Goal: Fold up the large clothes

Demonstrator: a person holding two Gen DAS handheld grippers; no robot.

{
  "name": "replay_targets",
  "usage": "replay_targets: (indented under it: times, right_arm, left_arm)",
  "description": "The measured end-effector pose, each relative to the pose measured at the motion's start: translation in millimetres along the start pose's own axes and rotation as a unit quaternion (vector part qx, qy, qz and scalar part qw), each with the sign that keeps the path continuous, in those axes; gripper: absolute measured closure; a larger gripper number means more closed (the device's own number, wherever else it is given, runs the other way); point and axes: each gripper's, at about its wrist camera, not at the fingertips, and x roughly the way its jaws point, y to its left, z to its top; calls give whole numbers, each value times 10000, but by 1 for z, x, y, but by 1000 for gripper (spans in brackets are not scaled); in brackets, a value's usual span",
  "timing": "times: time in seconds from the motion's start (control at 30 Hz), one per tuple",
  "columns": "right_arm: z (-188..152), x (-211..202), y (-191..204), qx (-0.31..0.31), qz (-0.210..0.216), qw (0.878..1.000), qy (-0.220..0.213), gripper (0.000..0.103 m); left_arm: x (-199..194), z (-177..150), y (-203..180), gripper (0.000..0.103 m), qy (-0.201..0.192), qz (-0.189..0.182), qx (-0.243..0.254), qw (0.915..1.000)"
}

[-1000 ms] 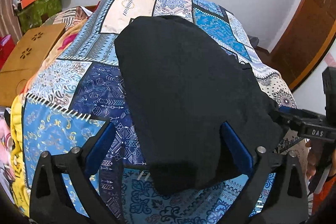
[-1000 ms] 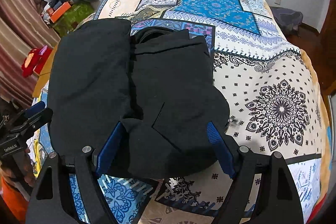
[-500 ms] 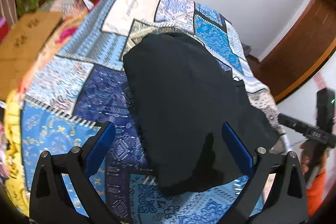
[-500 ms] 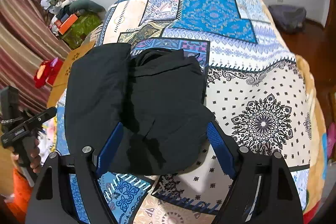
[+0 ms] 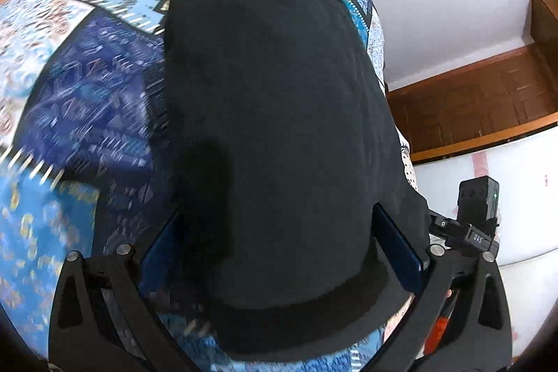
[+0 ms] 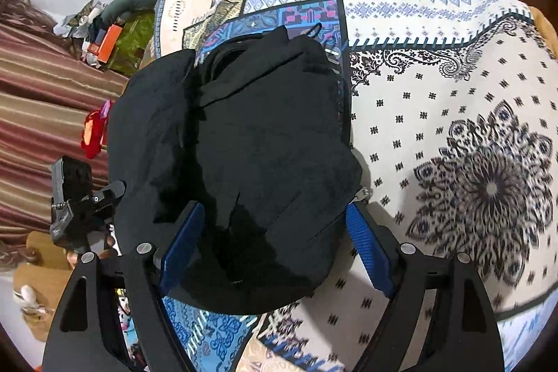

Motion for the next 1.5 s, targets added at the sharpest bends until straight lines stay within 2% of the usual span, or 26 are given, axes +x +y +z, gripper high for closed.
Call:
replay_targets:
  times: [0.1, 0.17, 0.47, 0.57, 0.67, 0.8, 0.87, 1.03, 1.17, 1.37, 1.5]
  right_arm:
    - [3, 9, -3, -118, -409, 9990, 111, 21]
    - [5, 22, -12, 6, -305, 9992, 276, 21]
    - [13, 38, 0, 108, 60, 9997, 193, 24]
    - [14, 41, 0, 174, 209, 9994, 216, 34]
    - [13, 37, 1, 170, 313, 9989, 291, 52]
    - [13, 26, 20, -94, 209, 9996, 167, 76]
    - [10, 16, 30, -251, 230, 9994, 57, 79]
    - [7, 15, 58, -530, 189, 9984, -61, 82]
    - [16, 8, 82, -679, 348, 9966, -296, 83]
    - [49, 2, 117, -852, 567, 9914, -819, 83]
    - [79, 5, 144, -1055, 507, 9872, -1080, 83]
  left_arm:
    - [6, 6, -2, 0, -1, 22, 8, 10000]
    - [9, 7, -3, 0, 2, 24, 23, 10000]
    - [6, 0, -2, 0, 0, -83, 94, 9999]
    - [6, -1, -7, 0, -30, -77, 99, 9999]
    - [-3, -4, -16, 5, -159, 54, 232, 9996]
    - [-17, -13, -38, 11, -300, 303, 579, 9974]
    - [-27, -14, -48, 16, -383, 330, 704, 9962]
    - [-61, -15, -76, 27, -643, 340, 1142, 9908]
    - [-91, -9, -107, 31, -952, 474, 1666, 9803]
    - [-136, 27, -127, 34, -1486, 438, 1943, 9686]
    - [-157, 59, -119, 34, -1729, 355, 2018, 9634]
